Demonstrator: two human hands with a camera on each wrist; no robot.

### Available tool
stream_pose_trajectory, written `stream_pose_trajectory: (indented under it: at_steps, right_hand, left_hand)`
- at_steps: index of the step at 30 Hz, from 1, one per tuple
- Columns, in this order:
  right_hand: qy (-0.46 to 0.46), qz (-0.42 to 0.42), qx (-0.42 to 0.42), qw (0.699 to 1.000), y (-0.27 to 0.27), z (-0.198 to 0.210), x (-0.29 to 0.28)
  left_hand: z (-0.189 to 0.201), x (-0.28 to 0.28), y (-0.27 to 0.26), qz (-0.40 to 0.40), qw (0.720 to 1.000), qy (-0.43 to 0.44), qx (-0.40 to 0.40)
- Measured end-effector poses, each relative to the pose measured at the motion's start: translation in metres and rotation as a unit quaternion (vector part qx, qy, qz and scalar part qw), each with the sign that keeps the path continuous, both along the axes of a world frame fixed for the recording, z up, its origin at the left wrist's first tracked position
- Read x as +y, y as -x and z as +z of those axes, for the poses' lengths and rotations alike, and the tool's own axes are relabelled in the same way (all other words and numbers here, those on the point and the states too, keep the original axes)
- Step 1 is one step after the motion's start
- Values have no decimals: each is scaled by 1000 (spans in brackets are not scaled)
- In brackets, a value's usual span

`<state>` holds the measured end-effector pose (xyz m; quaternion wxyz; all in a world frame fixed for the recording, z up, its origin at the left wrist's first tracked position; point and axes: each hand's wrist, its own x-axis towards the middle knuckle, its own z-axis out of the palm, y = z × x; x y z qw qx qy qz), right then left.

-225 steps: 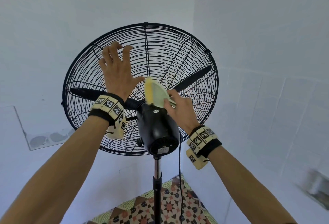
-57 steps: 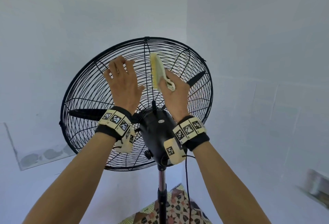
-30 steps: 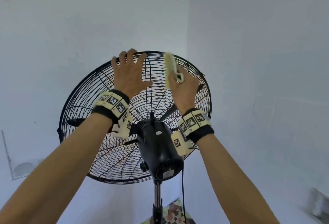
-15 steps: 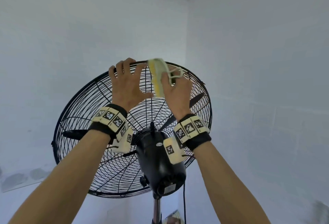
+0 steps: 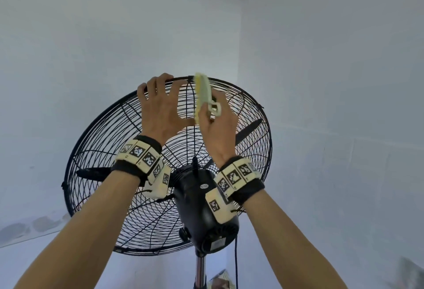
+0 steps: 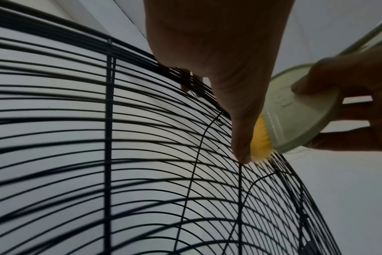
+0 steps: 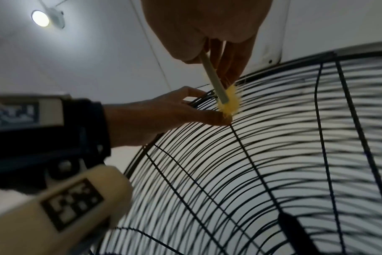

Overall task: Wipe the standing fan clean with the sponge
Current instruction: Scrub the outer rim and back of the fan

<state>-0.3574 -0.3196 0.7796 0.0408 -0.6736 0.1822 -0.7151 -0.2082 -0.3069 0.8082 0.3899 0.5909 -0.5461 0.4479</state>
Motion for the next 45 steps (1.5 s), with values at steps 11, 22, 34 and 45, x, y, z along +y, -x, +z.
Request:
stream_pose_trajectory:
  at_steps: [11,22,34,45]
  right_hand:
    - [4,-9,-19,1000,6,2,1]
    - [-30,-270,24,962,43,50,-12]
    - [-144,-290,-9,946,70,62,-23]
    - [-1,-107,56,993,34,79,-9]
  left_hand:
    - [-1,6,0,-9,1000,3,0]
    - [-1,6,5,-11,1000,4,2]
    - [-1,12,6,-12,1000,6,-4]
    - [-2,9,0,-16,1000,12,2]
